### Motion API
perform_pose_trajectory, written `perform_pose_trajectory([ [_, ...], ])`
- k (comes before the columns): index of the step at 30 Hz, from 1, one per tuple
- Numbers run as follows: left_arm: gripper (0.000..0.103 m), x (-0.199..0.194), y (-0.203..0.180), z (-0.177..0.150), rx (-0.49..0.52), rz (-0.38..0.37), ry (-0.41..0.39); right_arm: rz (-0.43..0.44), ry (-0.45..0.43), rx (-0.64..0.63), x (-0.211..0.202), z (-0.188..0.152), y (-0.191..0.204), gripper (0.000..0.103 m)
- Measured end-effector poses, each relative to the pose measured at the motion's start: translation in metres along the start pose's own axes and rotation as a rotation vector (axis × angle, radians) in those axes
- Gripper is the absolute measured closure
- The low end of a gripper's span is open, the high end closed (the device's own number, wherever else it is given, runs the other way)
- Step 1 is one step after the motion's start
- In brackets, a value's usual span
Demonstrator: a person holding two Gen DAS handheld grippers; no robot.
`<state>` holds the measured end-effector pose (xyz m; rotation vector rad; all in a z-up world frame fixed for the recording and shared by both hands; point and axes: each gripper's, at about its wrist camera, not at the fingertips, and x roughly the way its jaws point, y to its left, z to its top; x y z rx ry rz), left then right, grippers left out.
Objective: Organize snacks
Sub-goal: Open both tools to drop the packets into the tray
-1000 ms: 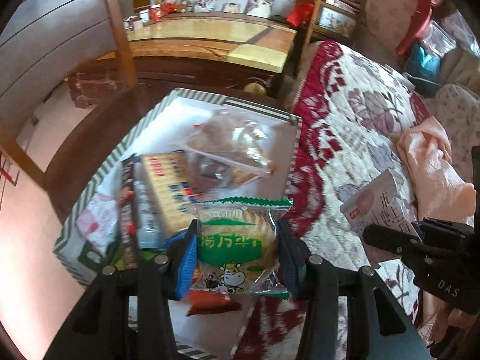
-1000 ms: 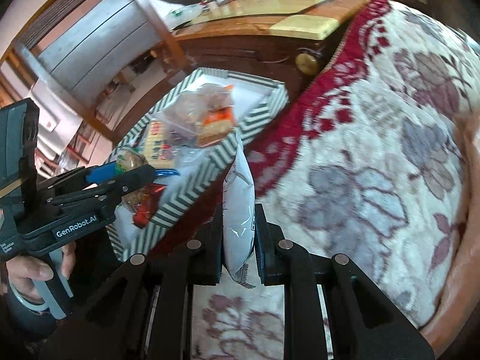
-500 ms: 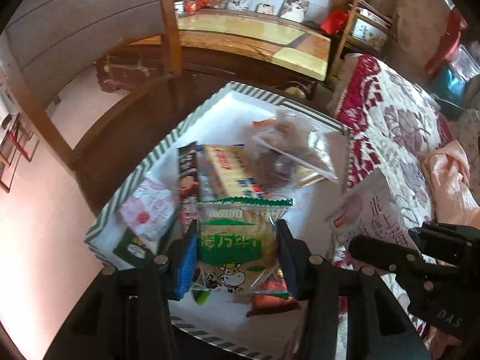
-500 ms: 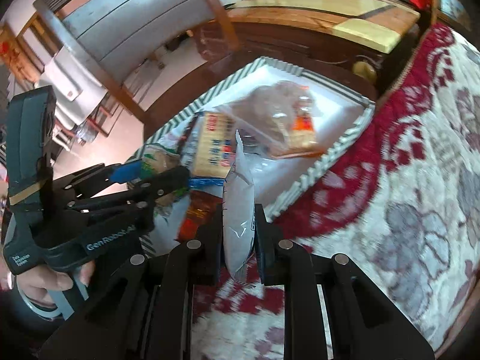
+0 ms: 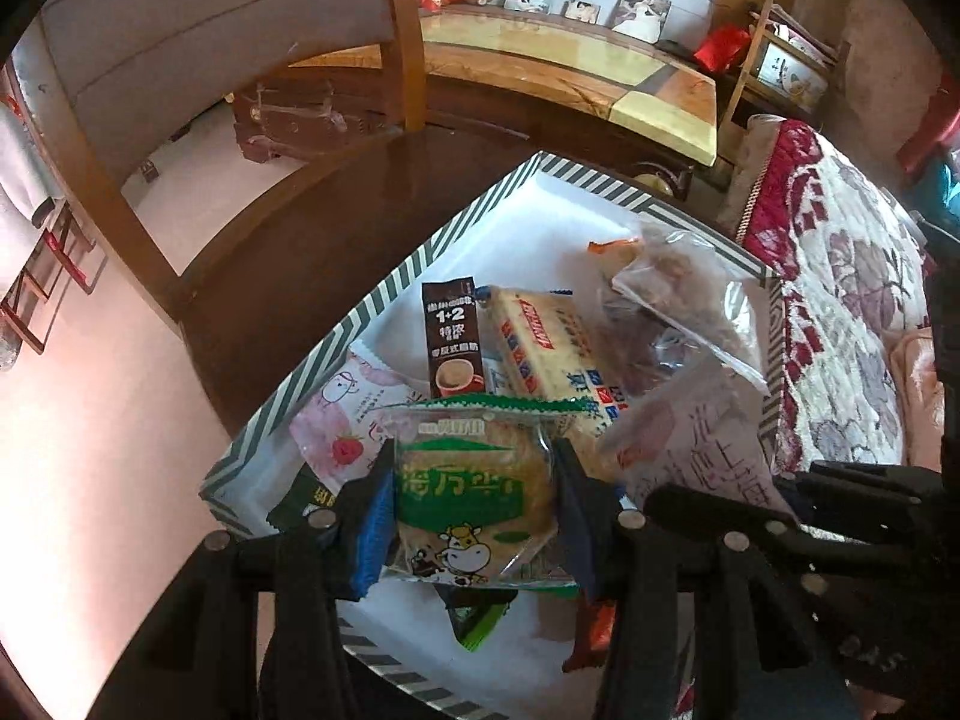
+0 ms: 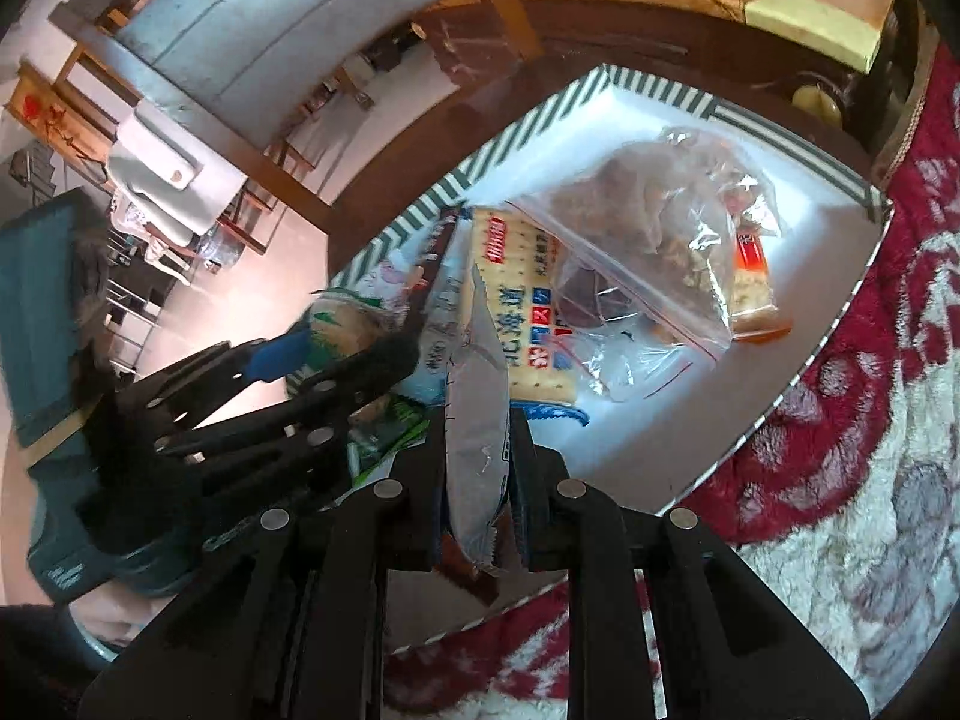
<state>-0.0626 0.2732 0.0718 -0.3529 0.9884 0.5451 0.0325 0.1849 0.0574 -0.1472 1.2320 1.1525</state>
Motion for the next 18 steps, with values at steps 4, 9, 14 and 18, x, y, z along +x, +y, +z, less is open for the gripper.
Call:
perform_pose_trajectory([
  [4,0.052,0.003,-0.002,0.002,-0.002,0.015,0.000,-0.021,0.002,0.038,0.006,0.003,-0.012,0.081],
  [9,0.047,0.005,-0.001,0.003,-0.016,0.036,-0.003,-0.072,0.004,0.075,0.002,0.001,-0.021,0.060],
  [14,0.030,-0.001,-0.001,0.002,-0.017,0.031,-0.028,-0.120,-0.051,0.059,-0.016,0.000,-0.019,0.060],
  [18,0.024,-0.010,-0.004,0.002,-0.010,0.034,-0.060,-0.176,-0.120,0.042,-0.036,-0.006,-0.013,0.060],
])
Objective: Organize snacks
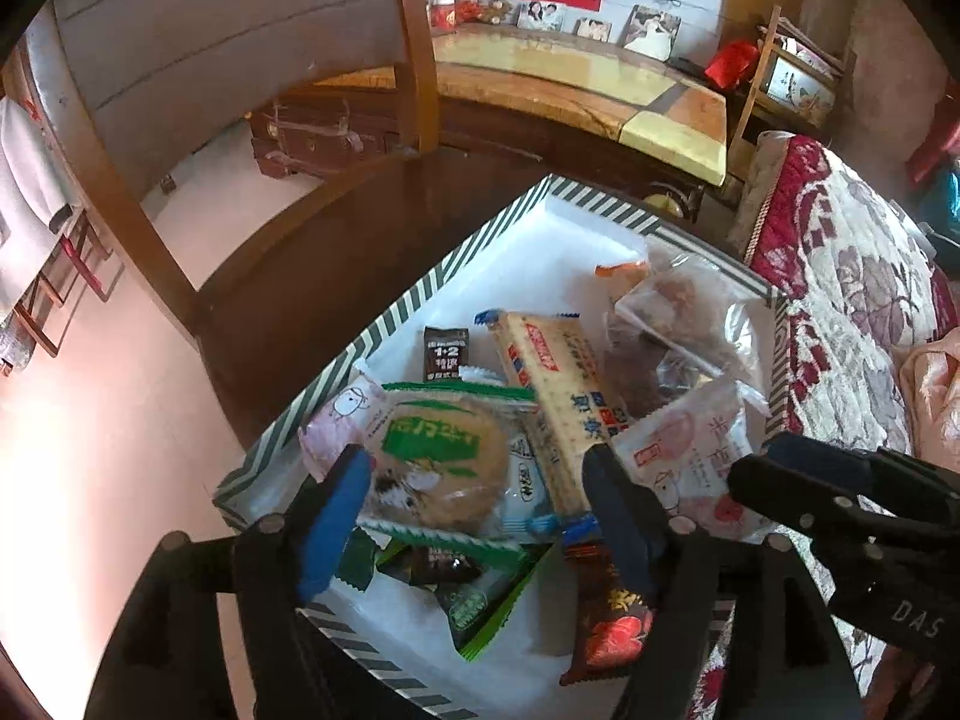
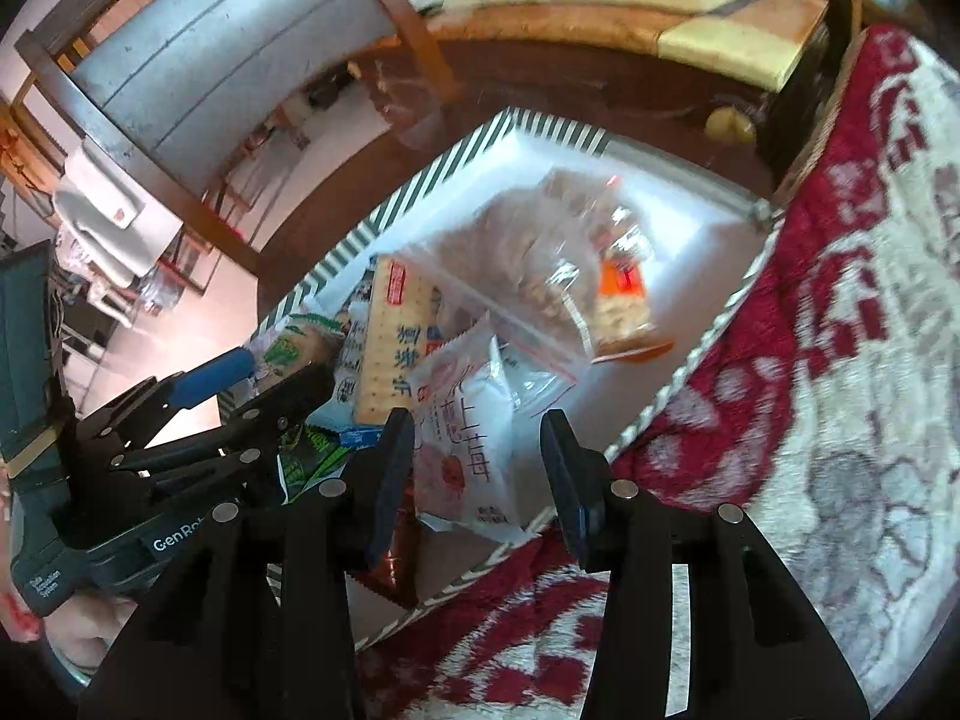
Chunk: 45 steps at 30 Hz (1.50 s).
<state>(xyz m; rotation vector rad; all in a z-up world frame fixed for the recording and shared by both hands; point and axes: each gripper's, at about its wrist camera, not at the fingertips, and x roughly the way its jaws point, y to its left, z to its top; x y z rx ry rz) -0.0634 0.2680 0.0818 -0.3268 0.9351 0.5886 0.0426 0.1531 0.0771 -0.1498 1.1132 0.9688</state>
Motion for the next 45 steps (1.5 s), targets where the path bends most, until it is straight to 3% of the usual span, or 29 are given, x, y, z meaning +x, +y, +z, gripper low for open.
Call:
perform_pose_trajectory([
  [6,0.012,-0.024,-0.011,-0.008,0.033,0.017,-0.090,-0.101,-0.090,-0.026,-0.027,-0.017,0.001,0.060],
  [15,0.000,-0.059,-0.028,-0.021,0.072,0.028,-0.224,-0.131,-0.092,-0.006,-0.042,-0.046,-0.012,0.060],
  [24,0.000,-0.063,-0.046,-0.032,0.141,0.017,-0.204,-0.136,-0.089,0.017,-0.055,-0.066,-0.023,0.060],
  [45,0.000,-0.064,-0.050,-0.036,0.148,-0.010,-0.198,-0.135,-0.078,0.007,-0.056,-0.068,-0.020,0.060],
])
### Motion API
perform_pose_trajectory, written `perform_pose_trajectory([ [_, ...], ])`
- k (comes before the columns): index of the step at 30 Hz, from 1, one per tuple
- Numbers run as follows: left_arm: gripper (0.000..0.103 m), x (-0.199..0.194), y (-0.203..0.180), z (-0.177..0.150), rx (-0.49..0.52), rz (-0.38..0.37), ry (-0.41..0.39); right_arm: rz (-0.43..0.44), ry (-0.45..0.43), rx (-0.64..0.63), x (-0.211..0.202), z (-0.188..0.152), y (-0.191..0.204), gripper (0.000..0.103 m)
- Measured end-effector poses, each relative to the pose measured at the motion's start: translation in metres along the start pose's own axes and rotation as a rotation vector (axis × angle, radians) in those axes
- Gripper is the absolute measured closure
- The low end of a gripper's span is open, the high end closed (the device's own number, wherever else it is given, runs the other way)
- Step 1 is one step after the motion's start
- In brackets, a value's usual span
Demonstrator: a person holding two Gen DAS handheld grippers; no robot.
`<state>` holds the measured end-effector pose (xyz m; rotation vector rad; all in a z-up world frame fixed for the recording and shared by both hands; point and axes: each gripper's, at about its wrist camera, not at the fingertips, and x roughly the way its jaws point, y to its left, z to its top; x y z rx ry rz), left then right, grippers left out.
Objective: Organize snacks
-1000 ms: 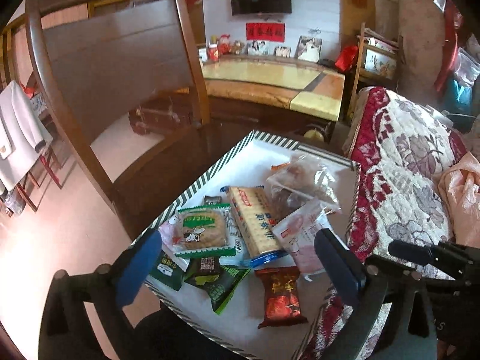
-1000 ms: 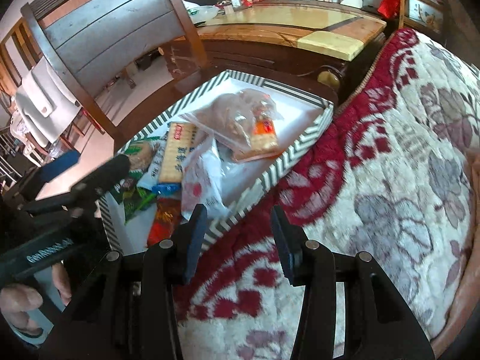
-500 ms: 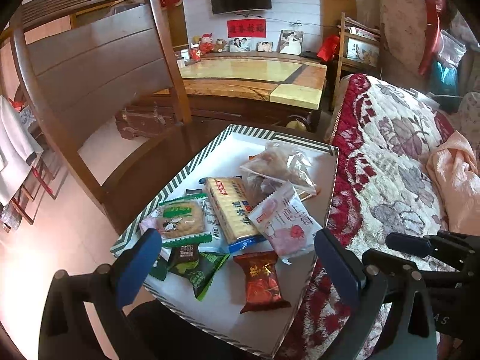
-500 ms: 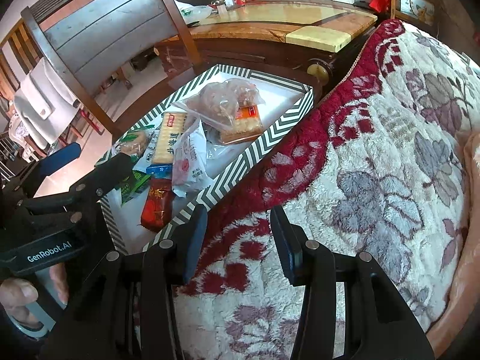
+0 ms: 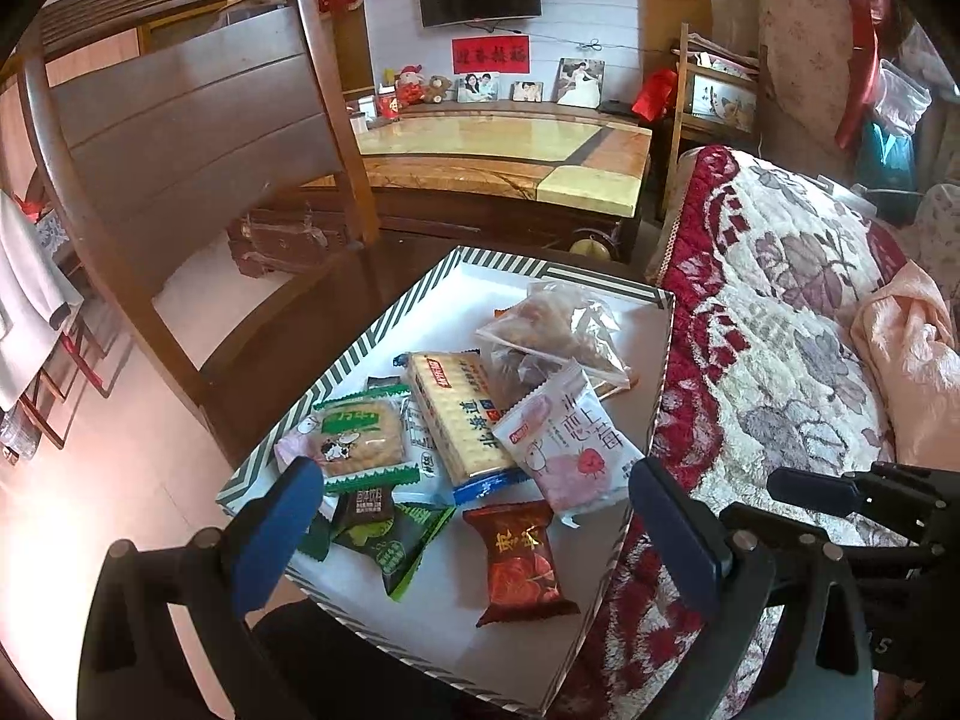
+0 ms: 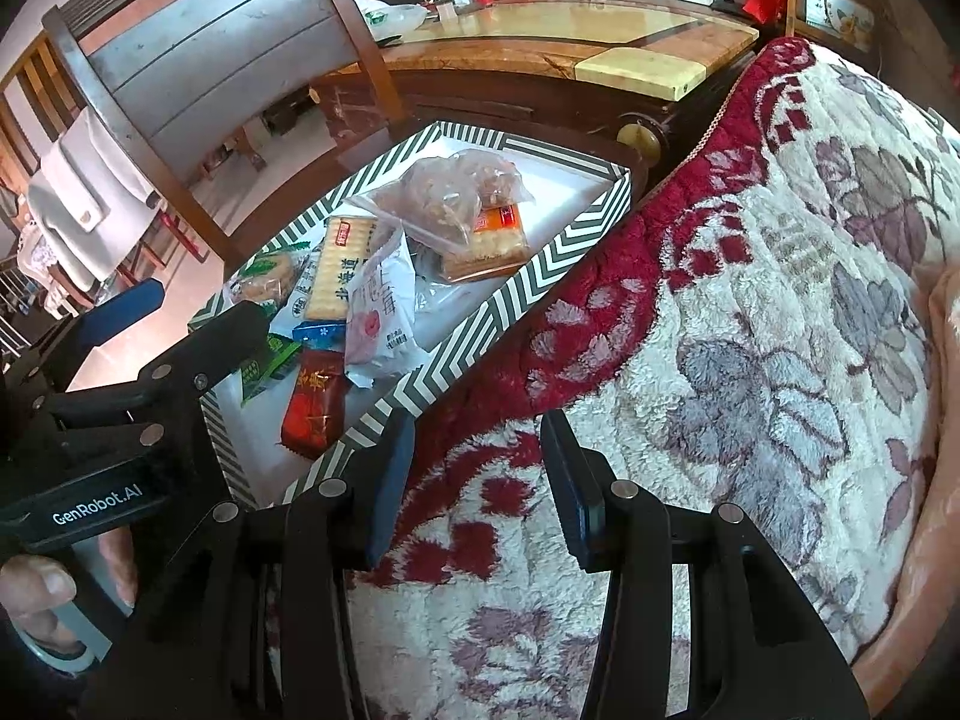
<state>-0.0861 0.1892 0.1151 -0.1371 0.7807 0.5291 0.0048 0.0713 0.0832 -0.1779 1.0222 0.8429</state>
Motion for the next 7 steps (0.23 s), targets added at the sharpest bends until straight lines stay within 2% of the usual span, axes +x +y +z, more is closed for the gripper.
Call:
perform_pose_trajectory([
  [7,0.000,-0.0017,-0.0051,0.0008,0.017,-0.003,-0.018,-0.002,0.003,0.003,-0.0014,-0.0026,-0.0029,0.060],
])
